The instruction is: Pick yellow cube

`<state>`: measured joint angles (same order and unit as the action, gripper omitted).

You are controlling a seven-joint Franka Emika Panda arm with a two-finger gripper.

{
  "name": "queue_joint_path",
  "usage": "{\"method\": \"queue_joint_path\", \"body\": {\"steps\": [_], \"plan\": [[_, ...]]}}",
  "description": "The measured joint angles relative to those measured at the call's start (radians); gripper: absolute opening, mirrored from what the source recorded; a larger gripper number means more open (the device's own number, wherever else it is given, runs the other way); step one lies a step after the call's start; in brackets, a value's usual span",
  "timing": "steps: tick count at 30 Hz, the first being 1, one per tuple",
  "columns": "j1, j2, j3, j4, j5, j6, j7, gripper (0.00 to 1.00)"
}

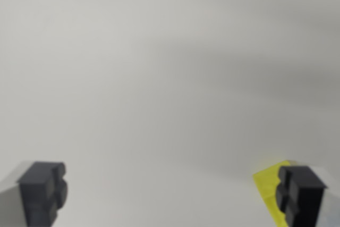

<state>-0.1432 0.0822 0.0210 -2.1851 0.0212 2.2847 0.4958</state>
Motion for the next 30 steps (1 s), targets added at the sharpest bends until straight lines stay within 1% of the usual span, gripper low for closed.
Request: {"method": "queue_joint_path", "body": {"steps": [16,30], "plan": [[-0.072,0.012,0.000,-0.101,0.000,0.108,-0.171,1.00],[-0.140,0.042,0.000,-0.170,-0.002,0.203,-0.322,1.00]]}}
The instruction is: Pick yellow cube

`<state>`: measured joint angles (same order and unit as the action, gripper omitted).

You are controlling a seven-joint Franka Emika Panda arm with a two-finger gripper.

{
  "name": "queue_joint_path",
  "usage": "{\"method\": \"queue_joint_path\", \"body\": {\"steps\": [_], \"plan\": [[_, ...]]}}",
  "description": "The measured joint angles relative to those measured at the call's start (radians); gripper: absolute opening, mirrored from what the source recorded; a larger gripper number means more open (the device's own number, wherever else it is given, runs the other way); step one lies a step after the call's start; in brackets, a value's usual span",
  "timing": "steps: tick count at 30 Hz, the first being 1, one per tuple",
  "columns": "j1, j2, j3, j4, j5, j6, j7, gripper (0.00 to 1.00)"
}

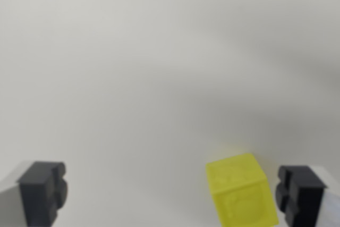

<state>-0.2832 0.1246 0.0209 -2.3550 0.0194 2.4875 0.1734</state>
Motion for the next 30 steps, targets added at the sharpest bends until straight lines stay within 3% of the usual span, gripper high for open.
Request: {"method": "queue_joint_path", "body": {"steps": [30], "plan": [[-0.159,0.125,0.000,-0.085,-0.016,0.203,-0.326,1.00]]}}
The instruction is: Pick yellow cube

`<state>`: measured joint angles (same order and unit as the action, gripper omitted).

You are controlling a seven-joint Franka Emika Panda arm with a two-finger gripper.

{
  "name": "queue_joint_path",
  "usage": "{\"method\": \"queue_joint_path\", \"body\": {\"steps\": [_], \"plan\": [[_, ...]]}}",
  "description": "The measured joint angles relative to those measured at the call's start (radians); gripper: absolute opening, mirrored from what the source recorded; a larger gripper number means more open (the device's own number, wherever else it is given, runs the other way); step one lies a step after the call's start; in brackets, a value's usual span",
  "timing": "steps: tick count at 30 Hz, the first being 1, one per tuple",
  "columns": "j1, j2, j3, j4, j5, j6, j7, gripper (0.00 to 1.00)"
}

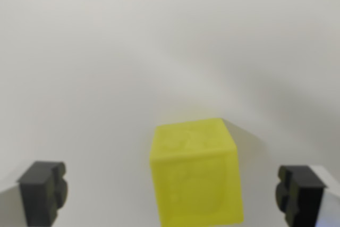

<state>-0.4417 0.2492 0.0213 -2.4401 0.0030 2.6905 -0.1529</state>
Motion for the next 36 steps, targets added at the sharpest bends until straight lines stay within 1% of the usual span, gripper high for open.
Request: {"method": "queue_joint_path", "body": {"steps": [16,22,36], "plan": [[-0.089,0.090,0.001,-0.011,-0.019,0.098,-0.165,1.00],[-0.093,0.111,0.000,-0.009,-0.022,0.117,-0.174,1.00],[-0.094,0.212,0.000,0.017,-0.036,0.192,-0.165,1.00]]}}
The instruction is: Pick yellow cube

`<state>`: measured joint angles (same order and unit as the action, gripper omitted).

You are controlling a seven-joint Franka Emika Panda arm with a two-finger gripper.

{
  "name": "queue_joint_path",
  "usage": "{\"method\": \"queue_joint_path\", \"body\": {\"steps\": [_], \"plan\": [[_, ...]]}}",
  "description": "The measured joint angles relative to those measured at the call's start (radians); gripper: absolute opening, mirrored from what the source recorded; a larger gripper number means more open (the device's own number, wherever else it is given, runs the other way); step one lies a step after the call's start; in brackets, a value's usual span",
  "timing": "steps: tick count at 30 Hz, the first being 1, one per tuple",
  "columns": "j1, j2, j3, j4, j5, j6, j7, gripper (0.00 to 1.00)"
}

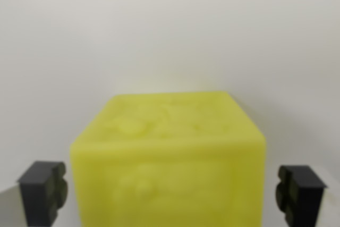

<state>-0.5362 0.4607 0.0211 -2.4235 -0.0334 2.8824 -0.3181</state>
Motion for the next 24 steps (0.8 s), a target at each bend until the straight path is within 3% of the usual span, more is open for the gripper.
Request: {"method": "queue_joint_path", "body": {"steps": [8,9,24], "plan": [[-0.002,0.026,0.000,0.008,-0.008,0.018,0.005,1.00],[-0.002,0.026,0.001,0.008,-0.008,0.018,0.005,0.00],[-0.001,-0.055,0.002,-0.014,0.002,-0.040,-0.003,0.00]]}}
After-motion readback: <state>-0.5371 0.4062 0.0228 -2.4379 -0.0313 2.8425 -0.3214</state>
